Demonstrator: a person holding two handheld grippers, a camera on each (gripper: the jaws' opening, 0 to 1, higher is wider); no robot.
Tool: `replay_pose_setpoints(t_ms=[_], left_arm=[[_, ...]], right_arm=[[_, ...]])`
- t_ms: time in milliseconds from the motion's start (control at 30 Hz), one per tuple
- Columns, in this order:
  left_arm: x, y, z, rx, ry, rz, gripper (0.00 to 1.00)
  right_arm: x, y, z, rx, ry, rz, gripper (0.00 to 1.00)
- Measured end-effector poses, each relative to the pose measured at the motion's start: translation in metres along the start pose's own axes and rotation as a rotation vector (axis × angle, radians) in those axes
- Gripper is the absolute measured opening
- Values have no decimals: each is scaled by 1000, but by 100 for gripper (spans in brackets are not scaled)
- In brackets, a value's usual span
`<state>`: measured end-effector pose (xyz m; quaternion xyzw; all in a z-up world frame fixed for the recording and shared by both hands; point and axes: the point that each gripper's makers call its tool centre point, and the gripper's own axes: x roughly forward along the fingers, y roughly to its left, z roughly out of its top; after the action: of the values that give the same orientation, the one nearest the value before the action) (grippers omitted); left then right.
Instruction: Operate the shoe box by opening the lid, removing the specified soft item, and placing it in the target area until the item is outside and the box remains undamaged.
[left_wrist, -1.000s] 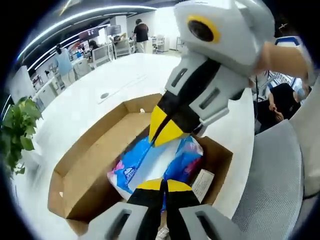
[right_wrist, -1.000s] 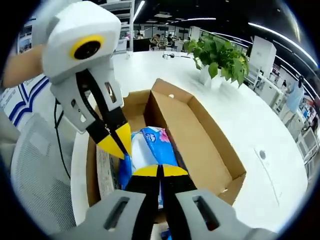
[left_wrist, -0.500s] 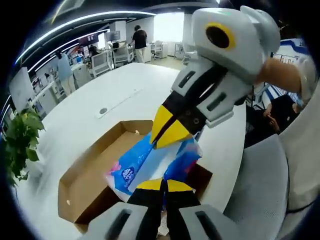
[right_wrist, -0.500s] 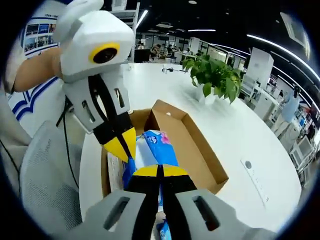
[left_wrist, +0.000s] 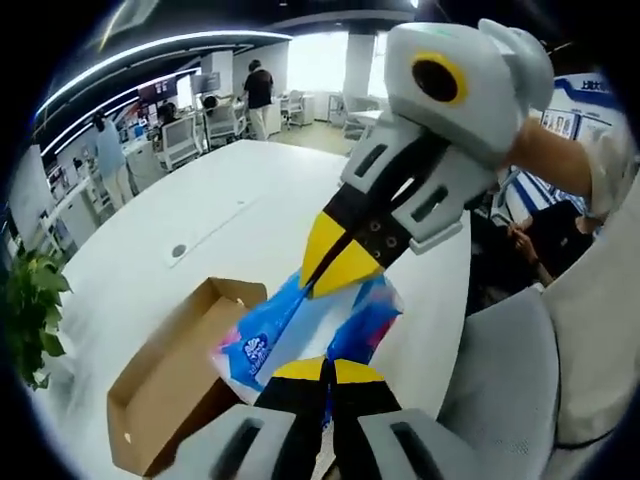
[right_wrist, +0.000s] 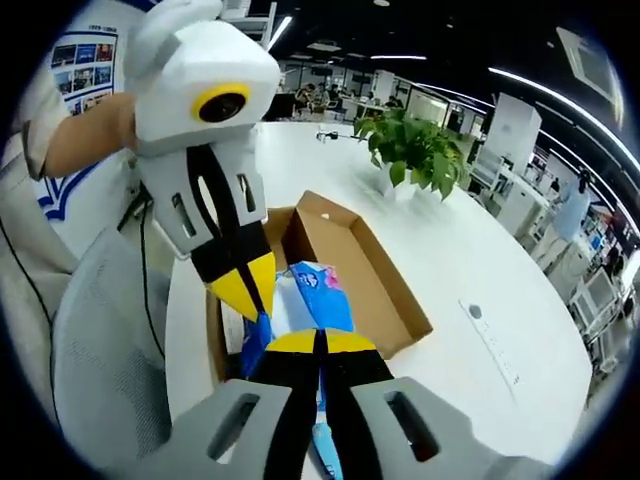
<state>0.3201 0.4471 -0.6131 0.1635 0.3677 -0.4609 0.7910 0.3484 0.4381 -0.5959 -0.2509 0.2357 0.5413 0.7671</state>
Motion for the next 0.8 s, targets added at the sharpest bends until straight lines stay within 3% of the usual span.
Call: replay_pose_setpoints(t_ms=[433, 800], left_arm=[[32, -28, 29, 55, 4, -81, 0], [67, -49, 57, 98, 6, -147, 0]], right_arm=[[-31, -13, -38, 27, 48, 13, 0], [-56, -34, -72, 74, 84, -20, 0]])
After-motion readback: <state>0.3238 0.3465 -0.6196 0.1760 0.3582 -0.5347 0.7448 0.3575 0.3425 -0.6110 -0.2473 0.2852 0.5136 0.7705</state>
